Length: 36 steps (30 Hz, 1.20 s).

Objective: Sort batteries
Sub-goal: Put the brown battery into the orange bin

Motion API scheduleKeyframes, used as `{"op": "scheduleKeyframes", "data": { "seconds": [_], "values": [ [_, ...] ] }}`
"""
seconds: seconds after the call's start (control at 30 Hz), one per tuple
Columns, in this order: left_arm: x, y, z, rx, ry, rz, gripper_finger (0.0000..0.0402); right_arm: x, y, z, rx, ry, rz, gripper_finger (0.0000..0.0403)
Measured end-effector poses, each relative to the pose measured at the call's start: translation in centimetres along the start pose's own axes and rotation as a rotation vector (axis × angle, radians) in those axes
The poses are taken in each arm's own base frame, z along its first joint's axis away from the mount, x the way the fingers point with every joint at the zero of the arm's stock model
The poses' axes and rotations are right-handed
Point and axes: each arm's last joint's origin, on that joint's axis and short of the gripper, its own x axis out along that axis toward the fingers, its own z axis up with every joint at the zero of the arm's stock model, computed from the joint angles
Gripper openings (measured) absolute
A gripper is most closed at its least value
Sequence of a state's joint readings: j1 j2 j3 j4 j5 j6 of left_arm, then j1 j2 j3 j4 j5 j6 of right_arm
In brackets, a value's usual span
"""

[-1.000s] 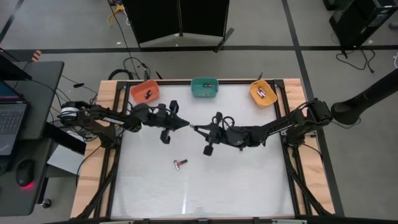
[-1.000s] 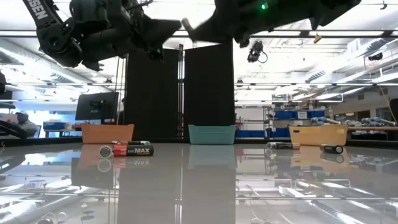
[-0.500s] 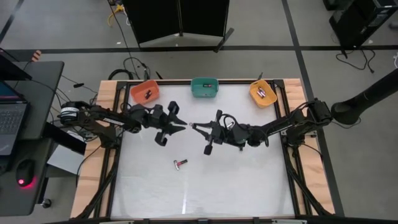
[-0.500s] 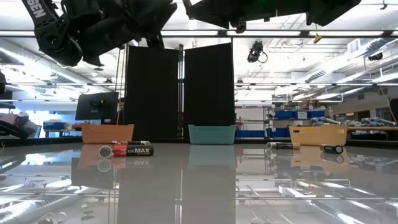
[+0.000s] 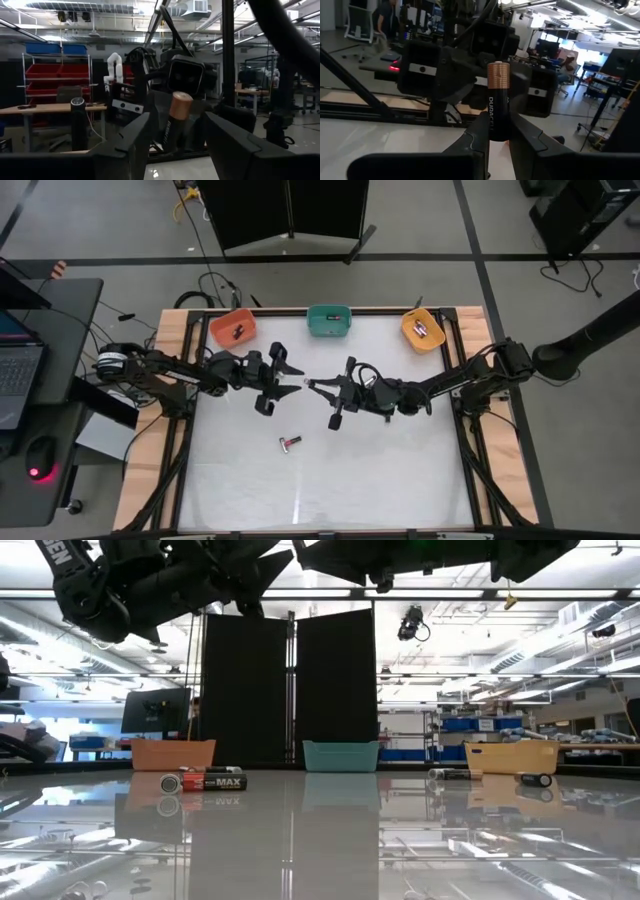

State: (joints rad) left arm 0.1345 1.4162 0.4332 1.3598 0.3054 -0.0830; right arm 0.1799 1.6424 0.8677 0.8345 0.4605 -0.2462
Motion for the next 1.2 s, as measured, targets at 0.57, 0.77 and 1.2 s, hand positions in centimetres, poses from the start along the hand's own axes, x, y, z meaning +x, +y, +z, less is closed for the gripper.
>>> {"op": "scheduleKeyframes", "data": {
  "seconds": [0.57,0.77,1.2],
  "values": [
    [1.7,0.0,0.4,0.040,0.045,-0.024,0.0179,0.1,-0.1,-0.1,-0.002,0.011,0.001,0.0057],
    [1.8,-0.3,0.4,0.059,0.045,-0.041,0.0148,0.2,-0.3,-0.2,0.001,0.012,-0.003,0.0057],
    [1.8,-0.2,0.4,0.059,0.047,-0.041,0.0098,0.2,-0.4,-0.3,-0.002,0.016,0.006,0.0057]
  ]
}}
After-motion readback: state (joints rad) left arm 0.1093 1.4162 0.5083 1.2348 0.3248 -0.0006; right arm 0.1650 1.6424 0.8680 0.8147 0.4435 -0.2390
